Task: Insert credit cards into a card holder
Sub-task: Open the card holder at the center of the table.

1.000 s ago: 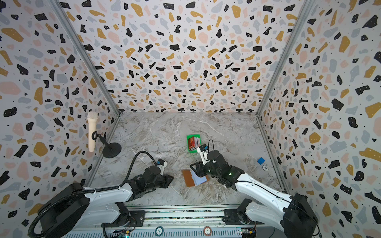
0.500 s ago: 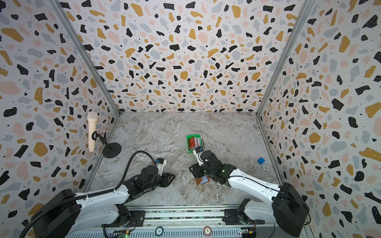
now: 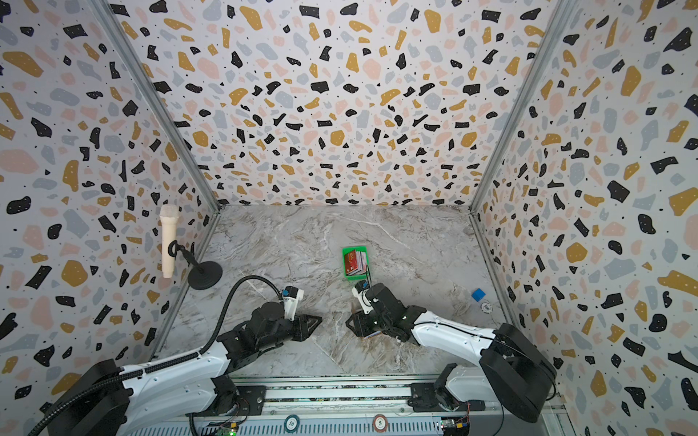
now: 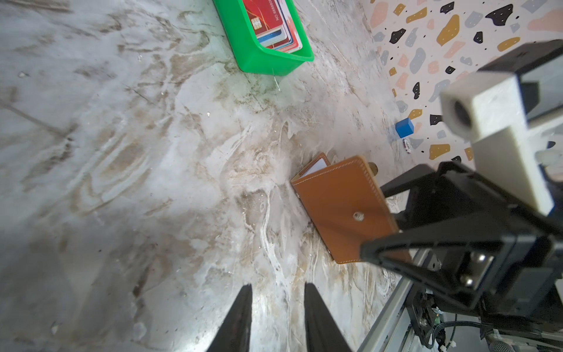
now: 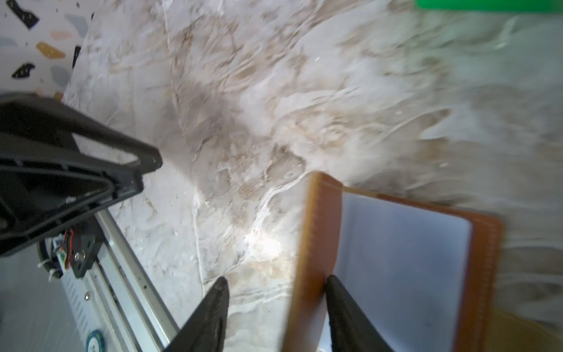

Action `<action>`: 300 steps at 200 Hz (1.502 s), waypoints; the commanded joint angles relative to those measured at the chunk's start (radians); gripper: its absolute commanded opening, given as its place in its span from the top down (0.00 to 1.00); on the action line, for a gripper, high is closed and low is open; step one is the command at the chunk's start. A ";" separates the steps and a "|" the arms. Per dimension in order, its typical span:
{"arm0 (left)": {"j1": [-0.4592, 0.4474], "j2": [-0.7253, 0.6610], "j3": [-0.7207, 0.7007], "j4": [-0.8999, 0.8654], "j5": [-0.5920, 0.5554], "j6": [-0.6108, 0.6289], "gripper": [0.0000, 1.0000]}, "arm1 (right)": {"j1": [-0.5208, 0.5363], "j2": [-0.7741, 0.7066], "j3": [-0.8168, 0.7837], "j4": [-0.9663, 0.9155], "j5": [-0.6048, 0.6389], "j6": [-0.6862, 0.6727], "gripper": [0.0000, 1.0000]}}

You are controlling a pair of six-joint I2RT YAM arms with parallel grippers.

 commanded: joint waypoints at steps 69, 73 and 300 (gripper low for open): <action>0.001 0.102 0.089 0.078 0.042 0.015 0.63 | 0.107 0.158 0.107 0.088 -0.040 -0.026 0.49; 0.000 0.113 0.091 0.074 0.041 0.016 0.63 | 0.108 0.157 0.109 0.086 -0.040 -0.029 0.49; -0.009 0.178 0.101 -0.015 -0.040 0.078 1.00 | 0.026 -0.019 0.149 -0.100 0.104 -0.081 0.48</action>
